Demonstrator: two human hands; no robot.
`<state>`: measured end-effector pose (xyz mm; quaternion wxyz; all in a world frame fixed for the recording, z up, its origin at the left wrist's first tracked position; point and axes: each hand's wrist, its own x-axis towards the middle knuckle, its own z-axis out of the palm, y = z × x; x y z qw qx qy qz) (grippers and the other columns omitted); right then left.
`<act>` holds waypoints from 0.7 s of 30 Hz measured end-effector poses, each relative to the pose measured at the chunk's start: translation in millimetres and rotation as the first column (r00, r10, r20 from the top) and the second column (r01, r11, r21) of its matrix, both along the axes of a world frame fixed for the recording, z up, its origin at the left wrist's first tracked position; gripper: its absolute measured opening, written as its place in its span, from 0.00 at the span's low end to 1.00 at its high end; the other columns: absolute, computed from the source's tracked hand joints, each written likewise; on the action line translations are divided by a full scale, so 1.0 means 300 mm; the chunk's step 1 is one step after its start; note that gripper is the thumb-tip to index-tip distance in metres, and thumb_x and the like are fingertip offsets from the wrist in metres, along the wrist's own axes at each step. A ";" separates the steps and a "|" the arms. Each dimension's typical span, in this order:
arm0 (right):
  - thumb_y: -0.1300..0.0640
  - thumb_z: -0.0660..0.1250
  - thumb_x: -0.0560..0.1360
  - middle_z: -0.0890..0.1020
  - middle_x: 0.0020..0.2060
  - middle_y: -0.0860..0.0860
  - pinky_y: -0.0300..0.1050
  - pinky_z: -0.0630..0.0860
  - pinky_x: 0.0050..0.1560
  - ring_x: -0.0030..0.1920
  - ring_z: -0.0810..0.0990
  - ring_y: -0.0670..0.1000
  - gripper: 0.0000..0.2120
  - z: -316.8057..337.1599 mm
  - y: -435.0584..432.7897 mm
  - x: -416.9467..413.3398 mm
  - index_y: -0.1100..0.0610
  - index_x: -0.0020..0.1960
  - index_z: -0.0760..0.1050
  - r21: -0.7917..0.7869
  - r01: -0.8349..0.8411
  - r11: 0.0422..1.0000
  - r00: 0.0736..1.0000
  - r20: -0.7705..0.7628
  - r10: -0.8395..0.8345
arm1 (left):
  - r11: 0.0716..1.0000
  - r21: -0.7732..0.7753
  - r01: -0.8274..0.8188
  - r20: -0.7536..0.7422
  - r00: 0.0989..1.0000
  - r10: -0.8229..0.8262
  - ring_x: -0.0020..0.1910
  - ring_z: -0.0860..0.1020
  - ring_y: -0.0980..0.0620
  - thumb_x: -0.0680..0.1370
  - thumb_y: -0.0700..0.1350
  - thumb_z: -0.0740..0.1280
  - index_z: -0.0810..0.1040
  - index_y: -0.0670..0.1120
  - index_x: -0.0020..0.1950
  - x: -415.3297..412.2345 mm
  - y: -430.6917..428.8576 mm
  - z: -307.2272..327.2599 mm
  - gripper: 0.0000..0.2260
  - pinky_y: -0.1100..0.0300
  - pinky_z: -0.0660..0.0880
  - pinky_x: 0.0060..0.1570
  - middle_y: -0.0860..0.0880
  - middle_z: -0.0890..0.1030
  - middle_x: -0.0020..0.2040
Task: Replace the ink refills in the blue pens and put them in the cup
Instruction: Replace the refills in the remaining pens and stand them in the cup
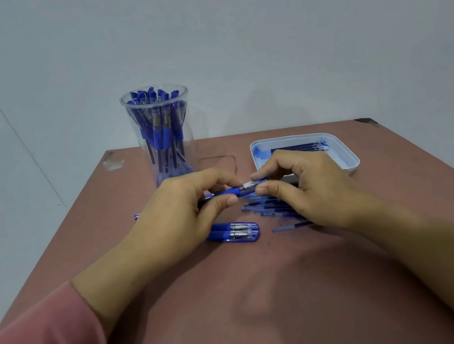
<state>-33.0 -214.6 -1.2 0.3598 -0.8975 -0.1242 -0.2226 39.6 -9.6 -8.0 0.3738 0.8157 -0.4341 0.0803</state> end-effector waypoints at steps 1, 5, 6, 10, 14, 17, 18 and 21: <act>0.57 0.71 0.74 0.83 0.44 0.41 0.30 0.73 0.47 0.47 0.80 0.39 0.13 0.001 0.003 0.002 0.38 0.45 0.75 -0.014 0.001 1.000 1.000 0.006 -0.001 | 1.000 0.004 0.009 -0.003 1.000 -0.009 0.35 0.75 0.63 0.77 0.47 0.68 0.80 0.57 0.54 0.003 0.003 0.002 0.08 0.72 0.68 0.37 0.61 0.80 0.40; 0.58 0.71 0.74 0.84 0.44 0.42 0.32 0.73 0.47 0.47 0.79 0.40 0.15 -0.002 0.006 0.008 0.37 0.44 0.73 -0.066 -0.005 0.998 0.999 0.053 0.008 | 0.999 0.017 0.048 -0.057 0.997 -0.047 0.39 0.78 0.65 0.78 0.46 0.68 0.79 0.61 0.54 0.010 0.013 0.006 0.10 0.74 0.69 0.39 0.63 0.81 0.40; 0.59 0.71 0.74 0.84 0.44 0.43 0.31 0.73 0.47 0.47 0.79 0.40 0.15 -0.005 0.007 0.010 0.38 0.44 0.74 -0.075 -0.003 0.997 0.998 0.061 0.008 | 0.998 0.010 0.058 -0.080 0.995 -0.057 0.40 0.79 0.64 0.78 0.45 0.68 0.79 0.61 0.54 0.013 0.014 0.005 0.10 0.74 0.70 0.40 0.61 0.82 0.41; 0.57 0.70 0.74 0.82 0.41 0.37 0.26 0.70 0.47 0.47 0.78 0.36 0.08 -0.003 -0.014 0.018 0.44 0.46 0.77 -0.111 0.034 0.993 0.994 0.105 -0.022 | 0.997 0.006 0.071 -0.123 0.990 -0.070 0.41 0.80 0.63 0.78 0.45 0.67 0.79 0.62 0.54 0.026 0.022 0.001 0.12 0.73 0.72 0.41 0.58 0.84 0.43; 0.59 0.71 0.74 0.81 0.41 0.36 0.24 0.68 0.48 0.46 0.78 0.34 0.14 0.019 -0.073 0.007 0.39 0.43 0.74 -0.087 0.097 0.991 0.994 0.051 -0.093 | 0.999 0.006 0.044 -0.102 0.994 -0.044 0.37 0.78 0.61 0.77 0.46 0.68 0.79 0.63 0.55 0.045 0.029 -0.003 0.12 0.73 0.70 0.39 0.55 0.84 0.41; 0.52 0.72 0.73 0.82 0.43 0.38 0.29 0.70 0.50 0.49 0.78 0.38 0.10 0.015 -0.063 0.009 0.37 0.43 0.75 -0.159 0.065 0.985 0.997 -0.037 -0.072 | 0.999 0.037 0.008 -0.044 0.999 -0.006 0.36 0.78 0.57 0.75 0.55 0.66 0.80 0.61 0.55 0.066 0.037 -0.005 0.10 0.67 0.73 0.39 0.56 0.83 0.40; 0.50 0.72 0.73 0.82 0.43 0.38 0.31 0.70 0.50 0.49 0.77 0.39 0.09 0.012 -0.052 0.011 0.37 0.43 0.75 -0.195 0.052 0.980 0.997 -0.052 -0.063 | 0.999 0.048 -0.003 -0.026 1.000 0.004 0.37 0.80 0.55 0.75 0.57 0.66 0.81 0.60 0.55 0.074 0.044 -0.004 0.10 0.60 0.77 0.40 0.55 0.84 0.41; 0.47 0.72 0.72 0.80 0.42 0.37 0.37 0.70 0.51 0.50 0.73 0.41 0.04 -0.004 -0.026 0.022 0.42 0.46 0.79 -0.290 0.002 0.957 0.996 -0.080 -0.027 | 0.997 0.077 -0.013 0.031 0.999 0.010 0.42 0.82 0.55 0.76 0.54 0.66 0.81 0.57 0.56 0.087 0.060 0.009 0.10 0.53 0.79 0.45 0.57 0.84 0.44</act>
